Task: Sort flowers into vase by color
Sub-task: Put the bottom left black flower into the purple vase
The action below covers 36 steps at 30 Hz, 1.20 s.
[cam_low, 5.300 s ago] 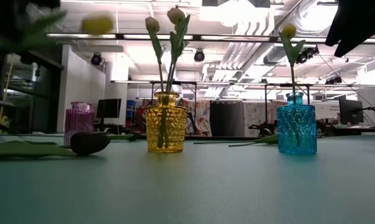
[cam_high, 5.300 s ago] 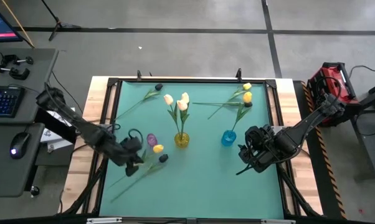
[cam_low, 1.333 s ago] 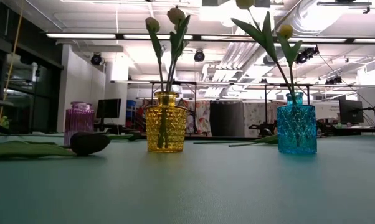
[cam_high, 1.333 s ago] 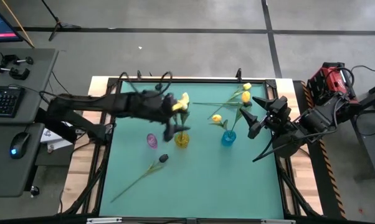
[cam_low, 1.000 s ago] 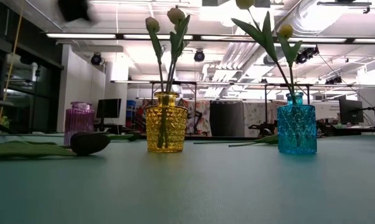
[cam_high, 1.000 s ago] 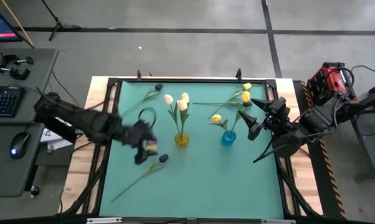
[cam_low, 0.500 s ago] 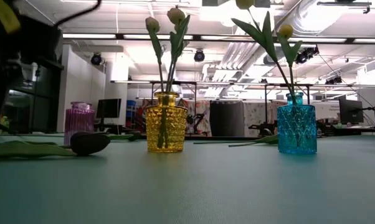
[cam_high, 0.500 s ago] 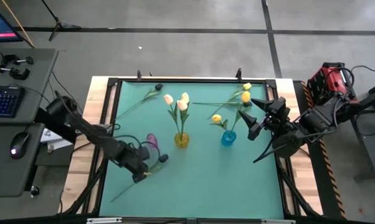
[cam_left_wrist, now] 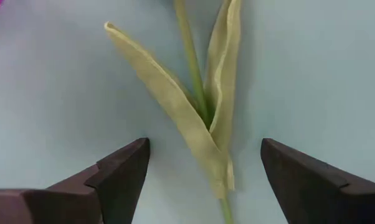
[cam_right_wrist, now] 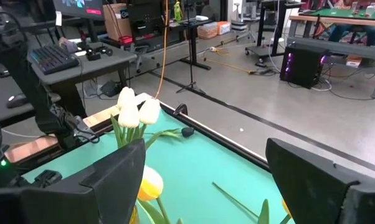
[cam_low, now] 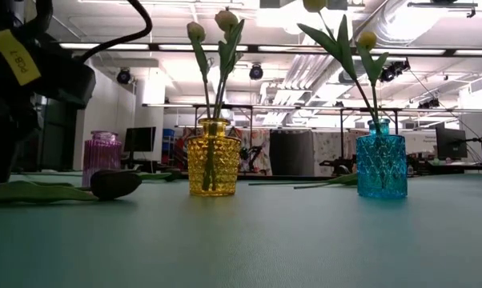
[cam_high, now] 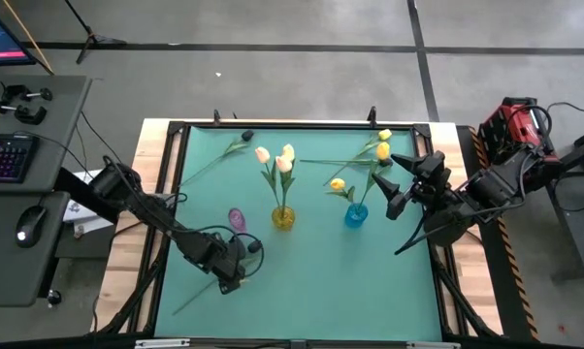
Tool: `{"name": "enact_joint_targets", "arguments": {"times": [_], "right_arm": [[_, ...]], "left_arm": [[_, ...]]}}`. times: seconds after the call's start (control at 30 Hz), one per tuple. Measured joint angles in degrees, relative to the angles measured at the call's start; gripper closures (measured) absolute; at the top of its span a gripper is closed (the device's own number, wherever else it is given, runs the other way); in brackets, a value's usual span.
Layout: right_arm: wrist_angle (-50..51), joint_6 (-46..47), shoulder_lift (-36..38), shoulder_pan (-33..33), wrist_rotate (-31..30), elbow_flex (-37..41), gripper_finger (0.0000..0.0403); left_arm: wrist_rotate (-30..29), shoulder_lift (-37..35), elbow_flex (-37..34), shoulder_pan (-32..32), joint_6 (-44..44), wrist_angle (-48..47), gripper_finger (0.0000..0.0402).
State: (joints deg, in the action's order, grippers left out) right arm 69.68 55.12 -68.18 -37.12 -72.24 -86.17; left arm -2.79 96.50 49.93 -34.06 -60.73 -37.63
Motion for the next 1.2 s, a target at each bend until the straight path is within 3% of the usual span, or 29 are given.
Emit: {"name": "enact_joint_targets", "arguments": {"times": [0.13, 0.2, 0.3, 0.37, 0.5, 0.6, 0.73, 0.97, 1.07, 1.2], "right_arm": [[0.3, -0.1, 0.0, 0.0, 0.5, 0.0, 0.0082], [0.6, -0.1, 0.0, 0.0, 0.9, 0.0, 0.0082], [1.0, -0.1, 0.0, 0.0, 1.4, 0.0, 0.0082], [1.2, -0.1, 0.0, 0.0, 1.4, 0.0, 0.0082], [1.4, -0.1, 0.0, 0.0, 1.4, 0.0, 0.0082], [1.9, -0.1, 0.0, 0.0, 1.4, 0.0, 0.0082], [2.1, 0.2, 0.0, 0.0, 1.4, 0.0, 0.0082], [2.1, 1.5, 0.0, 0.0, 1.4, 0.0, 0.0082], [2.1, 1.6, 0.0, 0.0, 1.4, 0.0, 0.0082], [2.1, 1.5, 0.0, 0.0, 1.3, 0.0, 0.0082]], "left_arm": [[-0.1, 1.0, 0.1, 0.0, 0.0, -2.7, 0.0161], [-0.1, 0.7, 0.0, 0.0, -0.1, -3.4, 0.0221], [-0.7, -1.0, 0.1, 0.1, -0.3, -4.4, 0.0345], [-1.4, -2.6, 0.3, 0.0, -0.3, -6.3, 0.0383], [-4.6, -9.0, 2.6, 0.0, 1.1, -9.3, 0.0392], [-11.4, -16.1, 4.1, -1.0, 4.1, -9.8, 0.0397], [-25.7, -26.9, 6.6, -2.0, 7.2, -8.4, 0.0399], [-59.4, -42.0, 7.1, -2.8, 14.3, -2.1, 0.0401], [-68.4, -45.0, 6.8, -2.8, 16.8, -1.8, 0.0401], [-75.1, -46.9, 2.7, -2.8, 13.6, -0.8, 0.0401]]}}
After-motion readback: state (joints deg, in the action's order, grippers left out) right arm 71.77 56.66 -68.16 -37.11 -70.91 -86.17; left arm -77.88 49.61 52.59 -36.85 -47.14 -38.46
